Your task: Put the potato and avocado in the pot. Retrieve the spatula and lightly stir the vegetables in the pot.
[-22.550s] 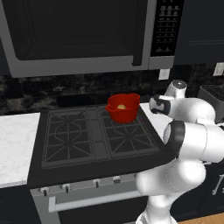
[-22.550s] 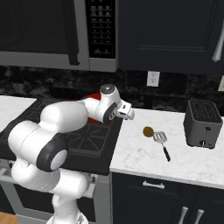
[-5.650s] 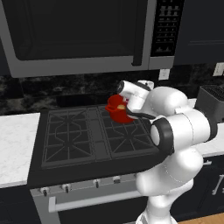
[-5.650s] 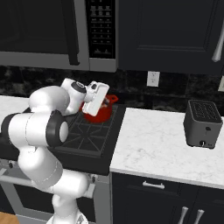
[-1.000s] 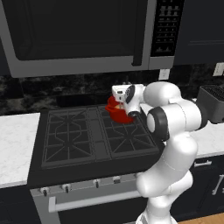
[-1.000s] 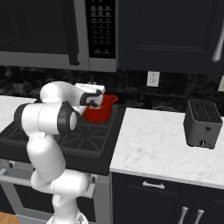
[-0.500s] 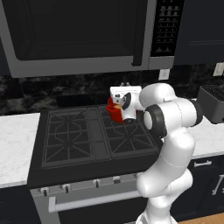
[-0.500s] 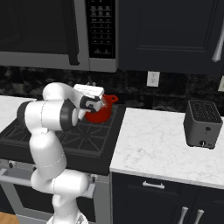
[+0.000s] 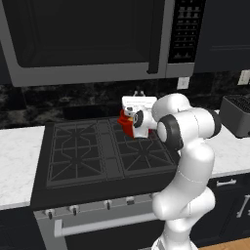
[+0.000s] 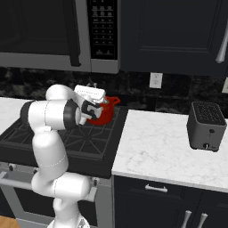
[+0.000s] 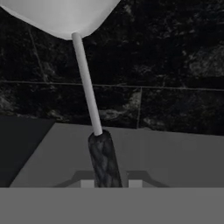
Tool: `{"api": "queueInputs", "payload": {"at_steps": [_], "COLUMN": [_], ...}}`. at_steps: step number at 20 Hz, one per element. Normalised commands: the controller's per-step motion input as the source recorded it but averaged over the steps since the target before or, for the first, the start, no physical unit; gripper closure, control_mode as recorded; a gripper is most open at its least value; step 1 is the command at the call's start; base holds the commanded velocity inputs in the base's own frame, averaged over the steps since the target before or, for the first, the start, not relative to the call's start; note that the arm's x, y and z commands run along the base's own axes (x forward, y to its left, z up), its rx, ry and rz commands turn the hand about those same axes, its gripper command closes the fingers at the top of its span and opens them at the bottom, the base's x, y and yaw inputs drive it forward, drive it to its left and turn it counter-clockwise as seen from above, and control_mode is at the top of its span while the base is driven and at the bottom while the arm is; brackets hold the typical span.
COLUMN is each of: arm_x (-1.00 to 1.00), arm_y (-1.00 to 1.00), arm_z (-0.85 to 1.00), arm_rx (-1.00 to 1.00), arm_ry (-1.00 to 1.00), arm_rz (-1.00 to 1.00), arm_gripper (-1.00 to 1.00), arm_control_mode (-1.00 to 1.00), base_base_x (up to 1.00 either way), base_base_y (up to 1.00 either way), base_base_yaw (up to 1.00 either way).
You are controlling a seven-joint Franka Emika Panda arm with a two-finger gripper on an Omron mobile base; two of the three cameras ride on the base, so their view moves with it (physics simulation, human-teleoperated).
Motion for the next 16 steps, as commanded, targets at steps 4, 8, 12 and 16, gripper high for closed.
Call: {"api": "queueInputs", "payload": {"at_steps": [4,8,12,16], "arm_x": [-0.34,-0.67,-0.56,-0.04], "arm_y": [0.03,0.0,0.0,0.0], "arm_z": [0.23,0.24,0.64,0.42], "arm_rx": [0.0,0.0,0.0,0.0], "arm_ry": [-0.09,0.0,0.07,0.39], "arm_rz": [0.0,0.0,0.0,0.03], "arm_gripper": [1.0,1.0,1.0,1.0], "arm_control_mode": [-1.0,-1.0,-1.0,-1.0], "base_base_x": [0.0,0.0,0.0,0.0], "base_base_y": [0.0,0.0,0.0,0.0], "base_base_yaw": [0.0,0.0,0.0,0.0]}}
